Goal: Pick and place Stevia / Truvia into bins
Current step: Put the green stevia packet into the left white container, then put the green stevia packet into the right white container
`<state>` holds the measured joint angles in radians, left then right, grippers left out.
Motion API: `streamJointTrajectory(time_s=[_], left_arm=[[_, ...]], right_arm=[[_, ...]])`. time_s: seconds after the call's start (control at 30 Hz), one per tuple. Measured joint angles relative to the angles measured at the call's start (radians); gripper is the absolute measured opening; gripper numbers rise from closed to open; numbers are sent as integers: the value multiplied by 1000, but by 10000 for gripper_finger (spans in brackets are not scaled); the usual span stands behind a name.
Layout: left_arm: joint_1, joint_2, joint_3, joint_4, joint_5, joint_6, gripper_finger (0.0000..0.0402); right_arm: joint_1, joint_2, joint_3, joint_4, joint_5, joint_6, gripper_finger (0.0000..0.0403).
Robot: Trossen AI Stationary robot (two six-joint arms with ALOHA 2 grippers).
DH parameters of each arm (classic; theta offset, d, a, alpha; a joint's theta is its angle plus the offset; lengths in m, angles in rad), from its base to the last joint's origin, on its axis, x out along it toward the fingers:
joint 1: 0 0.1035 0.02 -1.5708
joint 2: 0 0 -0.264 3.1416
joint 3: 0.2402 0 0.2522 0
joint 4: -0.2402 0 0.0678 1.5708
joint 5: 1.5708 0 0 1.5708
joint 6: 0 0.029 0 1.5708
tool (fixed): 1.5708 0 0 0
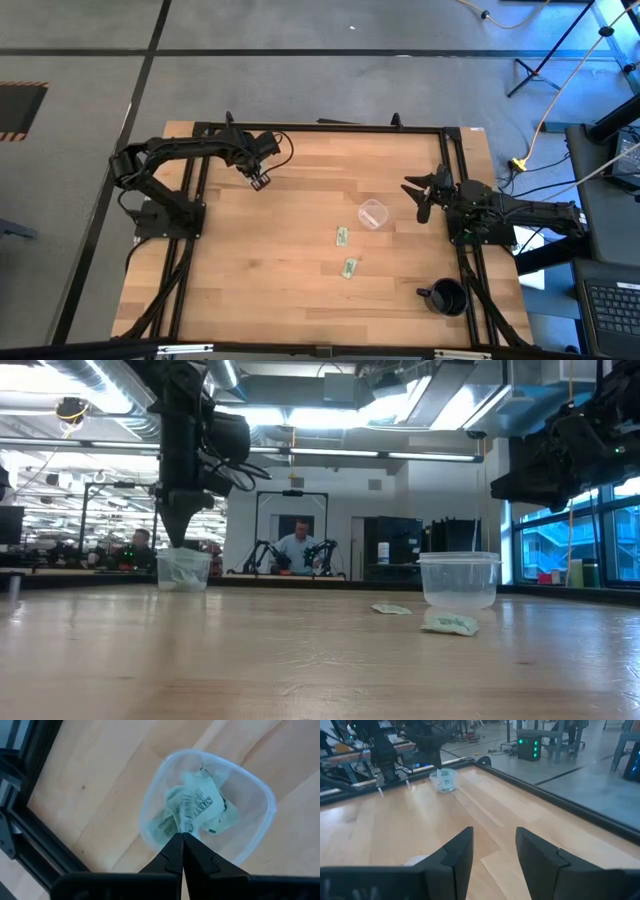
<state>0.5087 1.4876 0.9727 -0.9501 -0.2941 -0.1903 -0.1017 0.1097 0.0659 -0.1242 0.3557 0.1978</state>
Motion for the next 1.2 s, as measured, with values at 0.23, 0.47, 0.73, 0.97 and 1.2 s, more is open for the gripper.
streamJointTrajectory(time_s=[0.23,0.47,0.73,0.97,1.2], left_arm=[[0,0,-1,9,4,53,28],[0,-5,0,8,-60,39,89],[-8,-104,89,-1,-84,70,115],[-27,-269,134,70,38,86,115],[-62,-441,132,163,218,111,111]], right_arm=[[0,0,0,0,0,10,152],[0,0,0,2,0,3,152],[0,-1,0,132,-7,-122,152],[0,16,22,313,-173,-287,152],[1,218,172,244,-199,-344,152]])
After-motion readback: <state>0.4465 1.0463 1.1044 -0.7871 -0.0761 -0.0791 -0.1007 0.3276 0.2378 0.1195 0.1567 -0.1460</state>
